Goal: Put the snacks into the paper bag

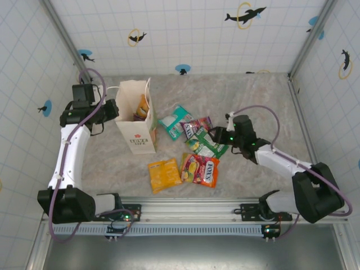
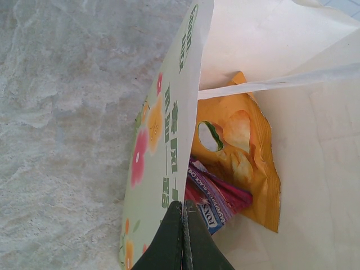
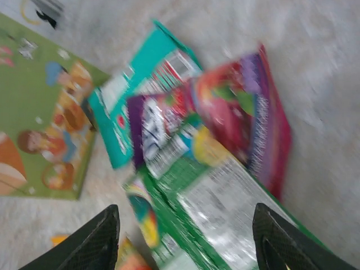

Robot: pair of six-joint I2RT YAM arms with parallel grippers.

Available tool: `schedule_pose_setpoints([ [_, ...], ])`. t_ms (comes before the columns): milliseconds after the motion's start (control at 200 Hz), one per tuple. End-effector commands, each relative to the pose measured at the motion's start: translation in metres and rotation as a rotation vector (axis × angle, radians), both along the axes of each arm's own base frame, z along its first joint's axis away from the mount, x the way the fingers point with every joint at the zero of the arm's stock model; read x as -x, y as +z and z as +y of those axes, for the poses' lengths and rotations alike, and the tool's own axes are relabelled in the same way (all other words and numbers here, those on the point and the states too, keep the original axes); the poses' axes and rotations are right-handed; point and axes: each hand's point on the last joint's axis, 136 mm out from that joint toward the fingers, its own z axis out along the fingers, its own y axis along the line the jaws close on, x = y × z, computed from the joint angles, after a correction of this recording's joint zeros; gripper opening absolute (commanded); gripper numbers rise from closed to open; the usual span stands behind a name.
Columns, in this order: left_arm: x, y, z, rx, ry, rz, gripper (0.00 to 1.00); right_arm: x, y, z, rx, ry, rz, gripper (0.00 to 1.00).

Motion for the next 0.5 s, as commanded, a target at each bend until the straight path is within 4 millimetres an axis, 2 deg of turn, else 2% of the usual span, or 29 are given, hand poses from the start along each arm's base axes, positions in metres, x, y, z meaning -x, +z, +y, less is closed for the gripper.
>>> schedule_pose_setpoints([
  [0, 0.001, -0.008, 0.0, -0.023, -0.012, 0.017, 0.03, 0.02, -0.001, 0.003, -0.03, 0.209, -0.005, 0.64],
  [80, 0.003, -0.011, 0.0, -0.026, -0.01, 0.024, 0.03, 0.022, -0.013, -0.006, -0.01, 0.27, 0.035, 0.65],
  [210, 0.004, -0.012, 0.001, -0.028, -0.006, 0.025, 0.03, 0.011, -0.028, -0.017, 0.005, 0.318, 0.09, 0.67],
  [345, 0.005, -0.012, 0.002, -0.026, 0.001, 0.026, 0.03, 0.006, -0.042, -0.012, -0.022, 0.378, 0.142, 0.67],
  [490, 0.005, -0.014, 0.003, -0.031, 0.008, 0.03, 0.03, -0.006, -0.049, -0.005, -0.034, 0.416, 0.156, 0.67],
])
